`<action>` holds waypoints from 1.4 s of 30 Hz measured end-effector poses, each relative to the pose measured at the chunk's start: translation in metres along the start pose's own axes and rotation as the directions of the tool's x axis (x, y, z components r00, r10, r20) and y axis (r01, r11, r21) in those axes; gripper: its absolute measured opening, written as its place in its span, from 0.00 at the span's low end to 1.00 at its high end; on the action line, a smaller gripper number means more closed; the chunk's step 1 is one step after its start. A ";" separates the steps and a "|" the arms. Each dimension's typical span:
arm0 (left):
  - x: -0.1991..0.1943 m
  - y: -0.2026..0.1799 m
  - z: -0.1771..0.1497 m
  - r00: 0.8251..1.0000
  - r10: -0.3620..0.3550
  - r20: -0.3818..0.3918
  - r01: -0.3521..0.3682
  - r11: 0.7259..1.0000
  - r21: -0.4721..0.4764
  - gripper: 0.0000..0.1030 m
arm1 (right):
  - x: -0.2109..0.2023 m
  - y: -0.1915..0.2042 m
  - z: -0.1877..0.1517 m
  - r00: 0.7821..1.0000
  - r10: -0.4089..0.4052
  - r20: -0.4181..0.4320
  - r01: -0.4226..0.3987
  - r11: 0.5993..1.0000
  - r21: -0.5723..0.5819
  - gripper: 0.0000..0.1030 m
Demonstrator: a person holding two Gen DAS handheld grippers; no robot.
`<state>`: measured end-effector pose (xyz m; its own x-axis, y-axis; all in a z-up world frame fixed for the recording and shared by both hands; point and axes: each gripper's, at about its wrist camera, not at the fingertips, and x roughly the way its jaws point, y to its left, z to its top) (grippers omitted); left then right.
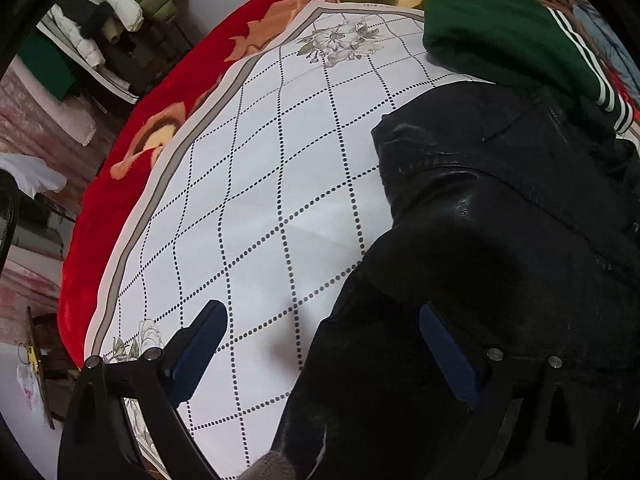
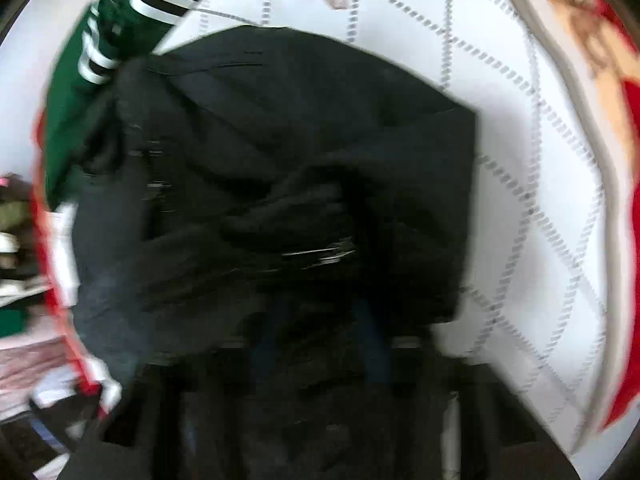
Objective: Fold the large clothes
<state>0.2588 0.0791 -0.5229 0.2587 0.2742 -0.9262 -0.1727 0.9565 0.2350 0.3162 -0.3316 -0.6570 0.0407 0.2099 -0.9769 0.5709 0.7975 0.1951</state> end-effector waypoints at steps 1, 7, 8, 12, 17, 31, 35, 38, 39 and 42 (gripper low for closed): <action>-0.002 -0.002 0.000 1.000 0.008 -0.002 -0.008 1.000 0.001 0.95 | -0.005 -0.001 -0.001 1.000 -0.013 0.009 0.013 1.000 0.006 0.03; -0.028 -0.008 -0.016 0.999 0.035 0.003 -0.035 0.999 -0.008 0.95 | -0.054 -0.028 -0.014 0.990 0.112 0.080 -0.122 0.983 0.138 0.01; -0.030 -0.010 -0.019 0.999 0.042 0.003 -0.042 0.999 -0.009 0.95 | -0.053 -0.026 -0.015 0.992 0.107 0.068 -0.114 0.986 0.121 0.01; -0.031 -0.018 -0.018 0.998 0.063 -0.017 -0.063 0.998 -0.027 0.95 | -0.029 -0.016 -0.016 1.000 0.020 -0.016 -0.020 1.000 0.019 0.01; -0.041 -0.022 0.006 0.998 0.035 0.047 -0.032 0.997 -0.074 0.95 | -0.040 -0.002 -0.014 1.000 0.010 -0.009 -0.010 0.999 -0.046 0.06; 0.034 -0.047 0.024 1.000 0.006 -0.001 -0.006 1.000 0.029 0.98 | -0.005 0.018 -0.018 0.981 -0.194 0.027 0.195 0.969 -0.150 0.40; 0.035 -0.047 0.022 1.000 0.008 0.008 -0.009 1.000 0.022 0.98 | 0.010 0.023 -0.013 0.975 -0.222 0.027 0.224 0.964 -0.144 0.40; 0.032 -0.049 0.021 0.999 0.038 0.008 -0.038 0.999 0.008 0.98 | 0.013 0.023 -0.009 0.975 -0.221 0.016 0.220 0.963 -0.155 0.40; 0.030 -0.050 0.021 0.999 0.054 0.006 -0.054 0.999 0.004 0.98 | 0.012 0.022 -0.008 0.977 -0.211 0.010 0.210 0.965 -0.159 0.40; 0.015 -0.052 0.015 0.994 0.108 -0.001 -0.108 0.994 -0.011 0.97 | 0.004 0.013 -0.003 0.990 -0.141 -0.017 0.136 0.976 -0.173 0.41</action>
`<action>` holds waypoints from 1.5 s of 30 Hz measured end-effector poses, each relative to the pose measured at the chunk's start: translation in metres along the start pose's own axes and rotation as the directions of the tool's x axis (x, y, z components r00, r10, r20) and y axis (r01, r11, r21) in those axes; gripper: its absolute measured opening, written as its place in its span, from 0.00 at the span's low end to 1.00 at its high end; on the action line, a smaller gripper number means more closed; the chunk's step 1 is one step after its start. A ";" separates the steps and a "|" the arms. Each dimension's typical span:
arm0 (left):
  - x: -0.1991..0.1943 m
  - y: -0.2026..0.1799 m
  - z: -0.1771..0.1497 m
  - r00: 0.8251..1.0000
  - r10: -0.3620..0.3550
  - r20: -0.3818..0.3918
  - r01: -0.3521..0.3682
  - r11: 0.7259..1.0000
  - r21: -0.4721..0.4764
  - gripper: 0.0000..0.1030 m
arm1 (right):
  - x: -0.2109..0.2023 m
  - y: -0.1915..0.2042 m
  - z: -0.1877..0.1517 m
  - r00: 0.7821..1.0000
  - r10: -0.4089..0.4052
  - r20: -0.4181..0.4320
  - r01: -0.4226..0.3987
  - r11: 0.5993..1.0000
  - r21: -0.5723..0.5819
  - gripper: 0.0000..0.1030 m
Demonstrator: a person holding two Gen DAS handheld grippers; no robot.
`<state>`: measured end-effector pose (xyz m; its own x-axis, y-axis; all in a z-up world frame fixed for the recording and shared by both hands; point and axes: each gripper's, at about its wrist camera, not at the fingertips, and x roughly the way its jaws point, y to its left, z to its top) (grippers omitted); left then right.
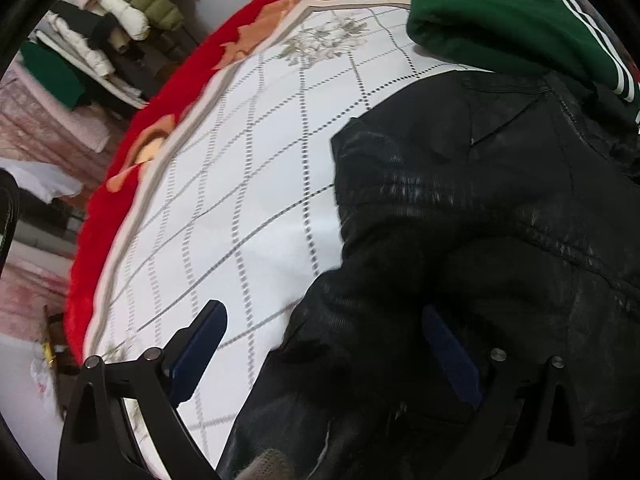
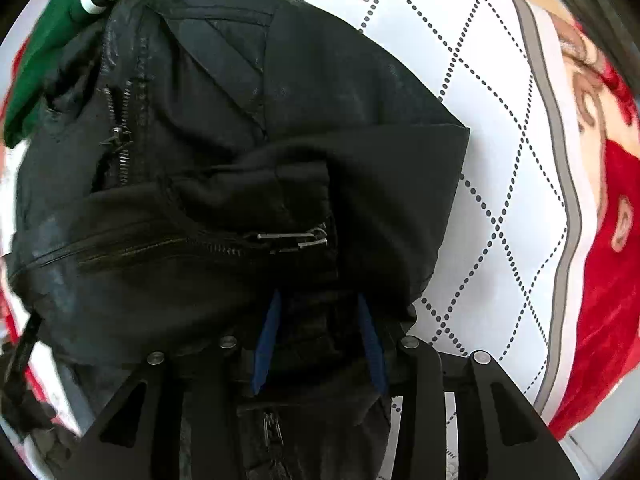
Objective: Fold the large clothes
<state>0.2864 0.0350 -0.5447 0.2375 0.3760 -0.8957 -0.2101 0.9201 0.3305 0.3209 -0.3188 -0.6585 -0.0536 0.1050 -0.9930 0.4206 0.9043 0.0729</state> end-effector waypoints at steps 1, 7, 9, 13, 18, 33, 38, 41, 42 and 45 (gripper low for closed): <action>-0.009 0.001 -0.004 1.000 0.013 0.001 -0.013 1.000 -0.011 0.97 | -0.006 -0.007 0.001 0.999 0.045 -0.008 -0.045 0.999 -0.004 0.41; -0.091 -0.012 -0.041 0.991 0.129 0.040 -0.128 0.991 -0.025 0.97 | -0.059 -0.073 -0.003 0.971 0.239 -0.019 -0.240 0.970 -0.029 0.65; -0.121 -0.032 -0.065 0.984 0.172 0.054 -0.172 0.985 0.001 0.97 | -0.075 -0.098 -0.009 0.968 0.251 -0.012 -0.251 0.966 -0.065 0.66; -0.162 -0.092 -0.118 0.973 0.222 0.070 -0.229 0.966 0.122 0.97 | -0.097 -0.149 -0.022 0.968 0.251 -0.017 -0.252 0.963 -0.101 0.66; -0.186 -0.185 -0.191 0.973 0.222 0.068 -0.232 0.910 0.343 0.98 | -0.100 -0.205 -0.037 0.953 0.303 -0.006 -0.302 0.946 -0.123 0.66; -0.129 -0.268 -0.253 0.928 0.371 -0.013 -0.330 0.841 0.428 0.98 | -0.031 -0.223 -0.012 0.865 0.482 -0.140 -0.487 0.874 0.002 0.66; -0.117 -0.240 -0.224 0.932 0.358 -0.054 -0.324 0.891 0.318 0.98 | -0.008 -0.189 0.009 0.797 0.576 -0.179 -0.585 0.811 0.004 0.77; -0.118 -0.227 -0.222 0.954 0.290 -0.073 -0.261 0.927 0.270 0.94 | 0.009 -0.157 0.022 0.728 0.655 -0.200 -0.666 0.746 0.019 0.77; -0.121 -0.222 -0.221 0.965 0.249 -0.077 -0.223 0.941 0.255 0.82 | 0.015 -0.145 0.026 0.707 0.676 -0.208 -0.687 0.726 0.026 0.77; -0.132 -0.208 -0.221 0.990 0.115 -0.084 -0.095 0.973 0.209 0.37 | 0.029 -0.109 0.034 0.679 0.697 -0.229 -0.711 0.702 0.029 0.78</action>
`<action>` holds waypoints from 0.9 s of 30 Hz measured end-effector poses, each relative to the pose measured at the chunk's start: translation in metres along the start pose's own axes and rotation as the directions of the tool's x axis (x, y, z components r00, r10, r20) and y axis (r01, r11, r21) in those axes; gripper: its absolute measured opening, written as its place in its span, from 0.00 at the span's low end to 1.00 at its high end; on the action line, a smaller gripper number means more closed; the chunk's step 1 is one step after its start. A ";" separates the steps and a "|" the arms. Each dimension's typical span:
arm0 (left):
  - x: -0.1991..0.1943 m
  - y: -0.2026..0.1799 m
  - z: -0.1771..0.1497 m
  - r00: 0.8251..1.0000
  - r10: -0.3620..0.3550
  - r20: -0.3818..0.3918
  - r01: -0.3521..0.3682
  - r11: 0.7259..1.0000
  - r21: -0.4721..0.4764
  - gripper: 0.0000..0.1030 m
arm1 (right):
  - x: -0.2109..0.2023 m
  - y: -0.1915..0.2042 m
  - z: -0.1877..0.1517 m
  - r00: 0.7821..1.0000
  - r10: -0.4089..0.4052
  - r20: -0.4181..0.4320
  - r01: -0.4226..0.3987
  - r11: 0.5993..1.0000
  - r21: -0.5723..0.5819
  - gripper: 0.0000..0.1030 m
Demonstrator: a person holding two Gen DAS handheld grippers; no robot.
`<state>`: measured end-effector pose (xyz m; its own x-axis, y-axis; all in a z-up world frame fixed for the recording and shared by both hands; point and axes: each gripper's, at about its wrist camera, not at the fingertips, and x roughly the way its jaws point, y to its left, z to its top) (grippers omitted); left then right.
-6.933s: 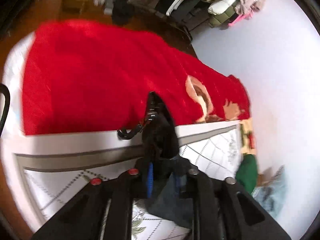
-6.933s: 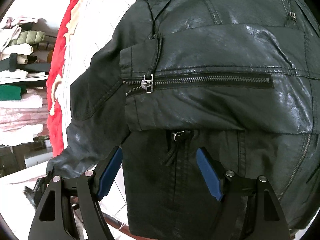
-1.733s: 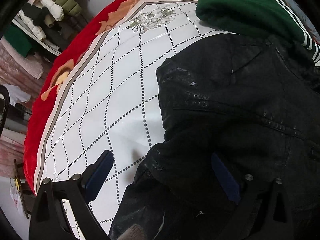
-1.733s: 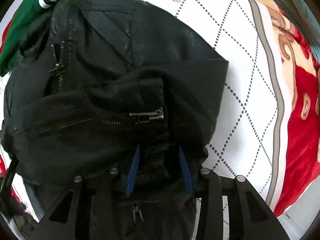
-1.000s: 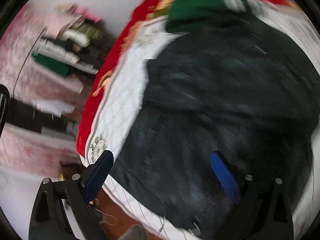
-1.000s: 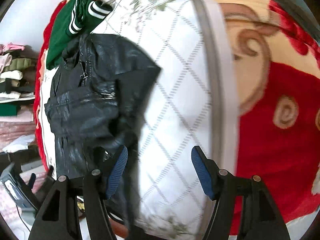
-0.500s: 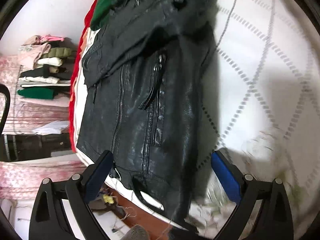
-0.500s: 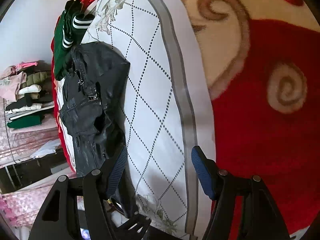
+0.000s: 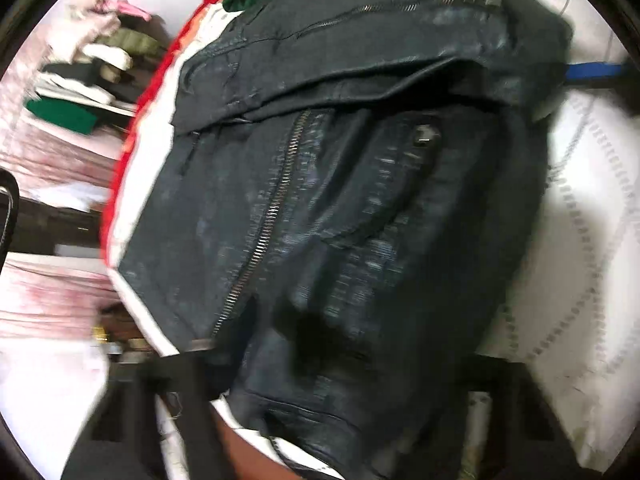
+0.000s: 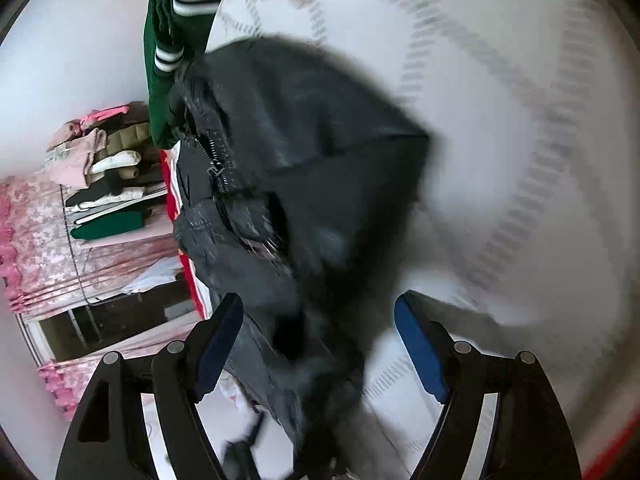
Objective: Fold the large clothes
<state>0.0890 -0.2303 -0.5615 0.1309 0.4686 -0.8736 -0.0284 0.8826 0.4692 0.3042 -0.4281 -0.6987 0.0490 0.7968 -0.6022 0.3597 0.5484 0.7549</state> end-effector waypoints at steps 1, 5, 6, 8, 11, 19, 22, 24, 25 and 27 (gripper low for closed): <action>-0.005 0.004 -0.002 1.000 -0.018 0.018 0.018 1.000 -0.011 0.34 | 0.008 0.006 0.003 1.000 0.004 -0.008 -0.004 1.000 -0.002 0.78; -0.027 0.027 -0.002 0.991 -0.097 0.097 0.102 0.994 -0.047 0.07 | 0.032 0.035 0.007 0.995 -0.094 0.016 0.094 0.995 -0.012 0.62; -0.030 0.033 -0.001 0.988 -0.109 0.109 0.115 0.992 -0.048 0.06 | 0.033 0.041 0.005 0.989 -0.147 0.030 0.147 0.989 -0.006 0.50; -0.035 0.042 0.000 0.982 -0.141 0.128 0.149 0.987 -0.056 0.06 | 0.030 0.048 0.000 0.986 -0.158 0.052 0.157 0.987 0.019 0.30; -0.042 0.063 0.002 0.970 -0.181 0.161 0.193 0.979 -0.064 0.06 | 0.016 0.073 -0.012 0.987 -0.127 0.101 0.125 0.992 0.033 0.22; -0.044 0.157 0.012 0.933 -0.298 0.202 0.325 0.939 -0.114 0.06 | 0.021 0.216 -0.043 0.961 -0.195 0.197 0.216 0.972 -0.091 0.19; -0.033 0.195 0.018 0.916 -0.346 0.203 0.376 0.916 -0.139 0.06 | 0.051 0.277 -0.045 0.943 -0.256 0.214 0.291 0.944 -0.153 0.19; -0.017 0.221 0.024 0.901 -0.389 0.190 0.420 0.893 -0.163 0.08 | 0.083 0.317 -0.044 0.924 -0.310 0.225 0.353 0.917 -0.187 0.19; -0.006 0.233 0.028 0.894 -0.410 0.178 0.439 0.882 -0.174 0.08 | 0.101 0.333 -0.042 0.915 -0.334 0.225 0.378 0.905 -0.195 0.19; 0.019 0.257 0.036 0.877 -0.455 0.156 0.479 0.853 -0.206 0.12 | 0.136 0.355 -0.036 0.899 -0.378 0.222 0.420 0.886 -0.196 0.19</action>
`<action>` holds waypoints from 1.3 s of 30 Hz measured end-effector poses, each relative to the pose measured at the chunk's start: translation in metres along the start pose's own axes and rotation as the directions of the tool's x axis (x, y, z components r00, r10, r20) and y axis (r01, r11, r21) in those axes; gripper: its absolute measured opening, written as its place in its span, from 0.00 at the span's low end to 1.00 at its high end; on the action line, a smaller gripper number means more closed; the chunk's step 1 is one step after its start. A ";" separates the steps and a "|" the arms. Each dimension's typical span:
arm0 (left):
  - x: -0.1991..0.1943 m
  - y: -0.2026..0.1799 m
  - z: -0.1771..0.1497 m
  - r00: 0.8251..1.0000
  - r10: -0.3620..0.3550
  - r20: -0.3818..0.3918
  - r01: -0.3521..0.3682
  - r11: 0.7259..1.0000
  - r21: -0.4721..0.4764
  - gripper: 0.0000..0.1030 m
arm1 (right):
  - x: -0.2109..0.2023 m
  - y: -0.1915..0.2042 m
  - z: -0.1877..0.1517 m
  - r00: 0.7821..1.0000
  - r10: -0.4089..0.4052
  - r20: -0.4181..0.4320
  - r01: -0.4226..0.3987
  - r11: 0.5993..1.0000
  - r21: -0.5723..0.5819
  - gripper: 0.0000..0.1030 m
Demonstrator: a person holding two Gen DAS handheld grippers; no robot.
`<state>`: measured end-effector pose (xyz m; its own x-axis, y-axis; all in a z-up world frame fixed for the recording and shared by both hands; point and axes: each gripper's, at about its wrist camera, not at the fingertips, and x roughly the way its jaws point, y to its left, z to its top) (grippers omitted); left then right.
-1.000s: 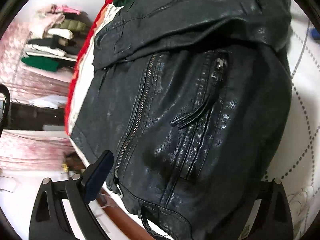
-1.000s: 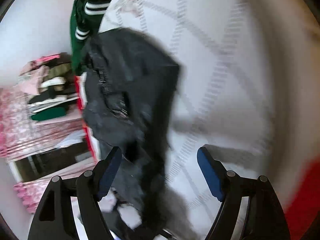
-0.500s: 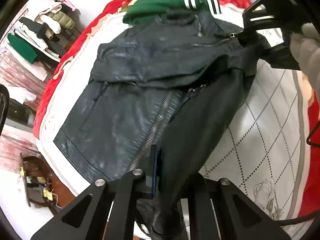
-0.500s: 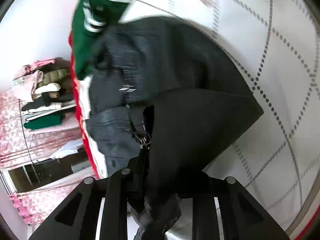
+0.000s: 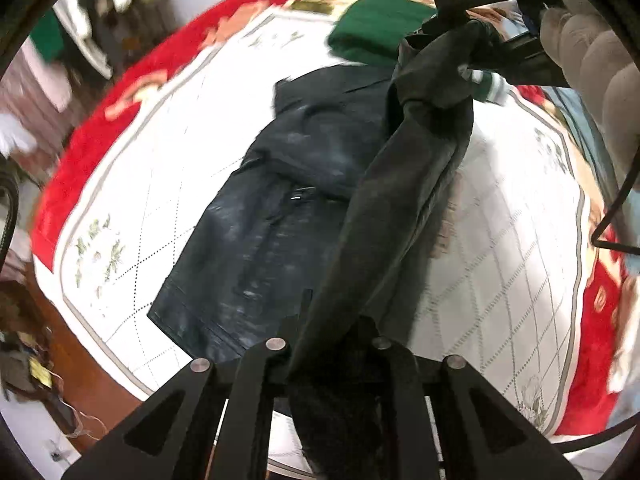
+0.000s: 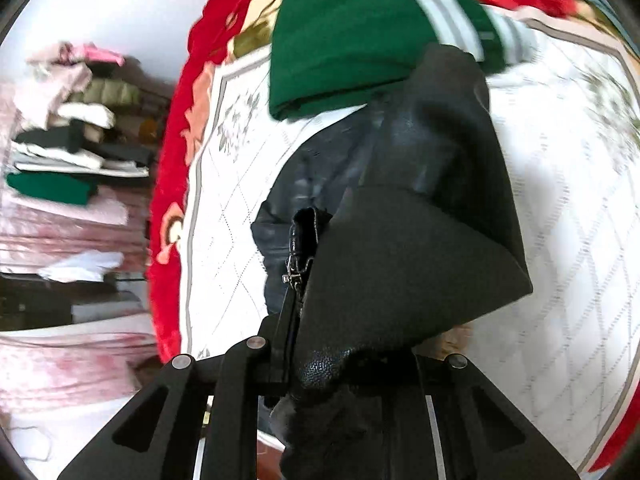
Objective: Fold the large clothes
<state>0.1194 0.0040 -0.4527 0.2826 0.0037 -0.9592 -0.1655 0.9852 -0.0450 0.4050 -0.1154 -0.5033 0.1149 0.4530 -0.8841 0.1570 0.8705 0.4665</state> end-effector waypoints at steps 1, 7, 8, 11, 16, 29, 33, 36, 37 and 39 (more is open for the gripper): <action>0.006 0.018 0.006 1.000 -0.018 -0.006 0.017 1.000 -0.025 0.13 | 0.016 0.017 0.004 1.000 -0.025 -0.007 0.025 1.000 -0.006 0.19; 0.045 0.115 0.031 0.989 -0.135 -0.054 0.122 0.974 -0.191 0.22 | 0.109 0.075 0.024 0.990 -0.124 -0.071 0.123 0.992 -0.024 0.25; 0.049 0.129 0.031 0.988 -0.140 -0.068 0.121 0.966 -0.227 0.24 | 0.121 0.075 0.024 0.989 -0.112 -0.100 0.108 0.993 -0.036 0.34; 0.063 0.168 0.024 0.972 -0.212 -0.099 0.161 0.914 -0.372 0.29 | 0.148 0.073 0.028 0.982 -0.021 -0.190 0.018 1.000 -0.021 0.48; 0.053 0.172 0.017 0.974 -0.206 -0.091 0.151 0.895 -0.420 0.39 | 0.099 0.042 0.025 0.977 0.130 -0.168 -0.140 0.989 -0.049 0.68; 0.111 0.164 0.021 0.981 0.043 -0.189 -0.112 0.921 -0.373 0.88 | 0.099 -0.139 0.064 0.990 0.133 -0.034 -0.128 0.983 0.134 0.77; 0.106 0.158 0.033 0.979 0.109 -0.174 -0.161 0.933 -0.323 0.88 | 0.098 -0.129 0.055 0.991 0.120 0.054 -0.124 0.990 0.067 0.45; 0.102 0.150 0.040 0.974 0.144 -0.176 -0.190 0.942 -0.277 0.88 | 0.081 -0.143 0.043 0.982 0.166 0.092 -0.178 0.976 0.130 0.23; 0.100 0.148 0.041 0.971 0.156 -0.180 -0.200 0.944 -0.261 0.88 | 0.073 -0.147 0.038 0.980 0.169 0.102 -0.184 0.969 0.166 0.21; 0.093 0.144 0.043 0.967 0.182 -0.176 -0.219 0.949 -0.224 0.88 | 0.056 -0.154 0.024 0.981 0.152 0.118 -0.174 0.962 0.208 0.18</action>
<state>0.1628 0.1539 -0.5367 0.0769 0.1525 -0.9853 -0.4312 0.8961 0.1051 0.4106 -0.2283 -0.6236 0.2526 0.5538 -0.7934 0.3356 0.7189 0.6087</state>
